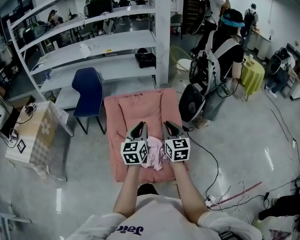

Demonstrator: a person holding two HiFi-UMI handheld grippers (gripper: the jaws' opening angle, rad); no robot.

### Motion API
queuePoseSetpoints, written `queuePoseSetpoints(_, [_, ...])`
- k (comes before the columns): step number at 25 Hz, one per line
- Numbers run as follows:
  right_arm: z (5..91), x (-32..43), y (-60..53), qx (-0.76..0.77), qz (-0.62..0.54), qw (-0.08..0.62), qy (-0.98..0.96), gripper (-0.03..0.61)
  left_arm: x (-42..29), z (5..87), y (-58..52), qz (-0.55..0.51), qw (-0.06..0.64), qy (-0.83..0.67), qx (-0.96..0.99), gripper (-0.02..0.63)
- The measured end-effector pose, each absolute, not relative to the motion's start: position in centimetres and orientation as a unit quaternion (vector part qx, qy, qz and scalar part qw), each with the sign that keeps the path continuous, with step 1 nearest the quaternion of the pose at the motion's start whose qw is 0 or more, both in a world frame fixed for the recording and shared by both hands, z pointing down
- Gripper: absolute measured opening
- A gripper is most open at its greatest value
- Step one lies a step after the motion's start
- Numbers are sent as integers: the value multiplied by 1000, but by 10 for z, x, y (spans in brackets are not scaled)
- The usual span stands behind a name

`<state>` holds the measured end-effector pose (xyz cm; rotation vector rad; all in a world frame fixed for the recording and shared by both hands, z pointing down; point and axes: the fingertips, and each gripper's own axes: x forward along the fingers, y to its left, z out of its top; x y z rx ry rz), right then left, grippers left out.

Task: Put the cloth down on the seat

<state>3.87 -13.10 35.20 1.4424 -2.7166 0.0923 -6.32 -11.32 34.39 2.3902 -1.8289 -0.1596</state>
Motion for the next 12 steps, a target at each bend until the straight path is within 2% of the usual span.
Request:
queuePoseSetpoints(5, [342,33,-122,468,12,42,-882,23,-64,333,-105,-52,47,-610,789,17])
queuePoseSetpoints(12, [331,43,-123,478,2,28,-878,21,-59,328,-104,-40,30,-609,792,15])
